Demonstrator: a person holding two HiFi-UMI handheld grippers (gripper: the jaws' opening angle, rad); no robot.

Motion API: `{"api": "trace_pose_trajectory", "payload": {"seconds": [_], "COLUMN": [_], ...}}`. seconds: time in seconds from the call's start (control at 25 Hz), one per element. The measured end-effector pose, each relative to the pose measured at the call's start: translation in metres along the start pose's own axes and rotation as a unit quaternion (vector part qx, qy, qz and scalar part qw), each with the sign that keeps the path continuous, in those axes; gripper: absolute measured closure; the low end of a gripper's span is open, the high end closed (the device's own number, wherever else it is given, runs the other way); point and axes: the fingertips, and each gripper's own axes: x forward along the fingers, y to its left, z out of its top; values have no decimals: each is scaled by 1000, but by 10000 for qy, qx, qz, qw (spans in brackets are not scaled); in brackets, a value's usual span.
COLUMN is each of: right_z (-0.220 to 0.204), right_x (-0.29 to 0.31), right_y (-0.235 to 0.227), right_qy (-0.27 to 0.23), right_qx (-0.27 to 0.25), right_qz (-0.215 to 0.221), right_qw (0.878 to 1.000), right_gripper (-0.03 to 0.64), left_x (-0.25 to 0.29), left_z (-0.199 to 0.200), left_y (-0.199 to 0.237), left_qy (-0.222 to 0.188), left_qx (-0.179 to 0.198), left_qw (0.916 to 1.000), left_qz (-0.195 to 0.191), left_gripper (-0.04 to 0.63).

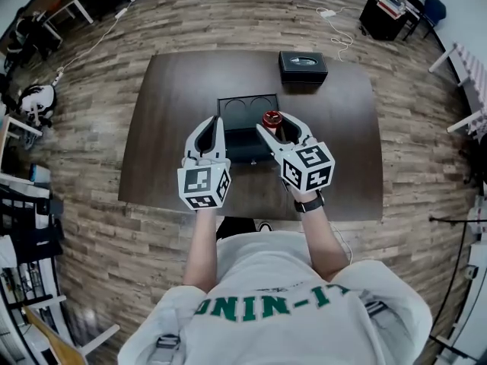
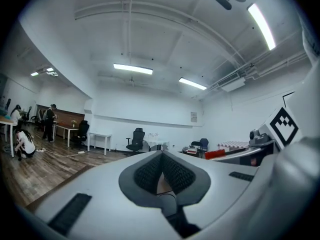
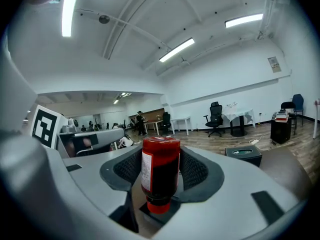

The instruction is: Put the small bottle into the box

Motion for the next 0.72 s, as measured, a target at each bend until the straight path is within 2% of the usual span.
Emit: {"api": "trace_pose_trajectory", "payload": {"seconds": [0.44,0.6,0.72], "right_z": [-23,-39,-54], "right_x": [55,67,76], "right_y": [-18,-22,-25], "right_qy": [762,1168,1523], "right_qx": [-370,-708,-1088], "right_qz": [366,605,809], "right_qw": [9957,9888,9790], "right_gripper": [387,387,387], "left_x": [45,56,65], "left_z": [-29,-41,-47], "left_y": [34,38,41], "left_qy": [208,284,344], "left_qx": [-237,-332,-384], "left_qw": [9995,9990,9986], "left_qz": [-77,-119,-133], "left_gripper": [583,584,583]}}
